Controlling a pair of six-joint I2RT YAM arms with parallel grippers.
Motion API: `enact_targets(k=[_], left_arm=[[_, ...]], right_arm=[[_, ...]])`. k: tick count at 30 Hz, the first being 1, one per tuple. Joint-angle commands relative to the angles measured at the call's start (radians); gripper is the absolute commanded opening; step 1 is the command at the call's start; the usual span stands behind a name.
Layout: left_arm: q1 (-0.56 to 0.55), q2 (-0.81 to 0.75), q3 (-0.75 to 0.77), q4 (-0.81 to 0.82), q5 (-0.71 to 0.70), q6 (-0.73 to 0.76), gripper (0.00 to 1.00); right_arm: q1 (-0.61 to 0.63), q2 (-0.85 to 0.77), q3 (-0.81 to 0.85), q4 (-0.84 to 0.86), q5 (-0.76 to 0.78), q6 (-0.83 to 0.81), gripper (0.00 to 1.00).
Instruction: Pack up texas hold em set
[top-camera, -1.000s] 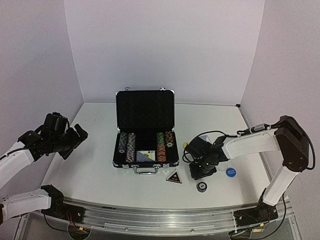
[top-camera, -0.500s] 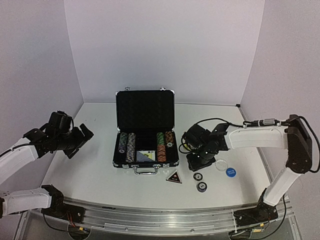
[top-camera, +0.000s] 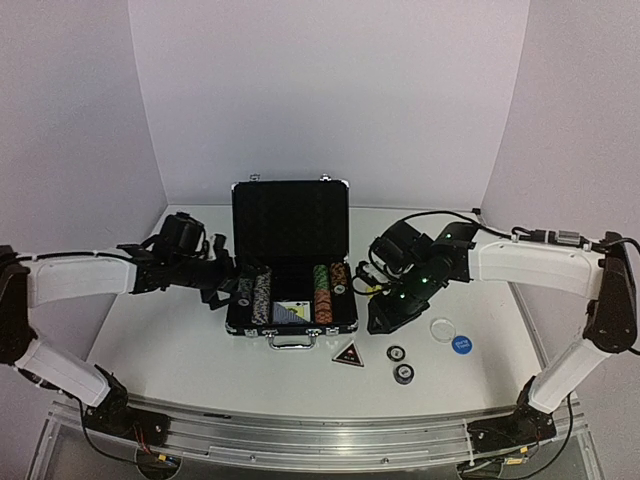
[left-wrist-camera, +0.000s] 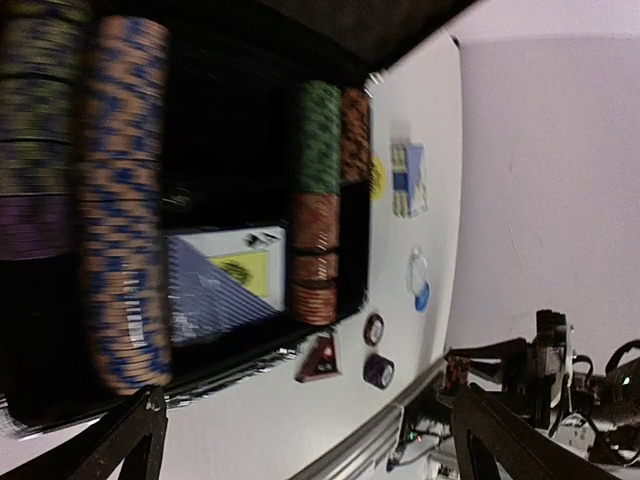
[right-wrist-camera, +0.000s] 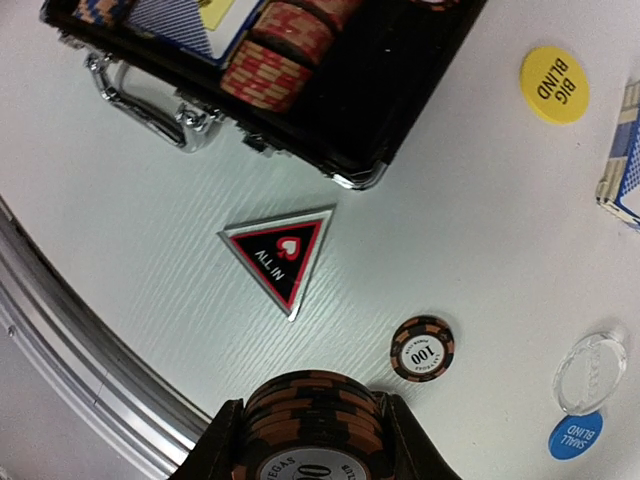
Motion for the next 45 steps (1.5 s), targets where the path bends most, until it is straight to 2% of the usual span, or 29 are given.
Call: enact_targets(k=[1,5,8,13,22,32,36,43,45], left_arm=[[-0.114,0.197,0.154,0.287,0.279,-0.059,0.96],[-0.167,0.368,0.199,0.499,0.454,-0.205,0.93],[-0.198,0.454,0.218,0.665,0.514,-0.323,0.92],[-0.257,0.528,0.270,0.743,0.585,-0.388,0.91],[-0.314,0.566,0.281,0.749,0.625,-0.436,0.91],[-0.341,0.576,0.276,0.760,0.632,-0.459,0.79],[-0.358,0.588,0.268,0.789,0.645,-0.474,0.73],[-0.383,0.613,0.283,0.871,0.702,-0.470,0.69],[-0.385,0.616,0.285,0.861,0.715,-0.452,0.65]], right_arm=[[0.010,-0.060,0.054,-0.032,-0.137,-0.097,0.03],[0.020,-0.082,0.056,-0.033,-0.196,-0.145,0.03],[0.035,-0.085,0.062,-0.040,-0.214,-0.171,0.03],[0.048,-0.072,0.073,-0.063,-0.187,-0.196,0.03],[0.085,-0.057,0.084,-0.069,-0.099,-0.226,0.04],[0.115,-0.050,0.095,-0.052,-0.029,-0.223,0.04],[0.118,-0.045,0.095,-0.044,-0.025,-0.222,0.04],[0.121,-0.048,0.089,-0.028,-0.045,-0.227,0.04],[0.122,-0.052,0.087,-0.023,-0.056,-0.227,0.04]])
